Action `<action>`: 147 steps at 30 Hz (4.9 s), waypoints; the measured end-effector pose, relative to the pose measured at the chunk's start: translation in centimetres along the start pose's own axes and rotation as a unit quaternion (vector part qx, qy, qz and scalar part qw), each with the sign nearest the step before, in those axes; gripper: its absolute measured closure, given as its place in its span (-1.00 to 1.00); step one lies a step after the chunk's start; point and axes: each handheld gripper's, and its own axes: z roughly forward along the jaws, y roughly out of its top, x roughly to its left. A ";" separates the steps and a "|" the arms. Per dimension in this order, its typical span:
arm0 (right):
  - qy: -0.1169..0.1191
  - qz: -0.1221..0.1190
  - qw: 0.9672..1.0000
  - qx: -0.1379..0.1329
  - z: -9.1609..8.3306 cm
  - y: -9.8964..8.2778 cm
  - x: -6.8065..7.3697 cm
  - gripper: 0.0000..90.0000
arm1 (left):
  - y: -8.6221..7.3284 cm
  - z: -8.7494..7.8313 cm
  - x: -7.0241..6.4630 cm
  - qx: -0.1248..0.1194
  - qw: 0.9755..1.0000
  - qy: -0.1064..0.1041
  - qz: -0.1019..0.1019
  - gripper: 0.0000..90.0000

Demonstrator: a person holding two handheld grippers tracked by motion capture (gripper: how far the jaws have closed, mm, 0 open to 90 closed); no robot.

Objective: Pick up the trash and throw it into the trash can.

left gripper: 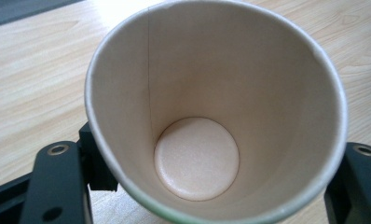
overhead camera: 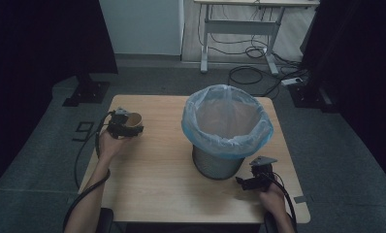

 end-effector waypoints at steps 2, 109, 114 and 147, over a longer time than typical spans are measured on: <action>0.000 0.000 1.000 0.000 0.0 0.0 0.0 -1.00 | 0.4 -0.4 -0.2 0.000 1.000 -0.002 0.003 -0.39; 0.000 0.001 1.000 0.000 0.0 0.0 0.1 -1.00 | 20.9 -10.9 -16.1 -0.062 0.971 -0.183 0.144 -0.37; 0.001 0.000 1.000 0.000 0.0 0.0 0.1 -1.00 | 21.5 -10.0 -18.0 -0.060 0.965 -0.199 0.158 -0.37; 0.002 -0.002 1.000 0.000 0.0 0.0 0.2 -1.00 | 22.1 -4.4 -26.8 0.032 0.944 -0.215 0.247 -0.60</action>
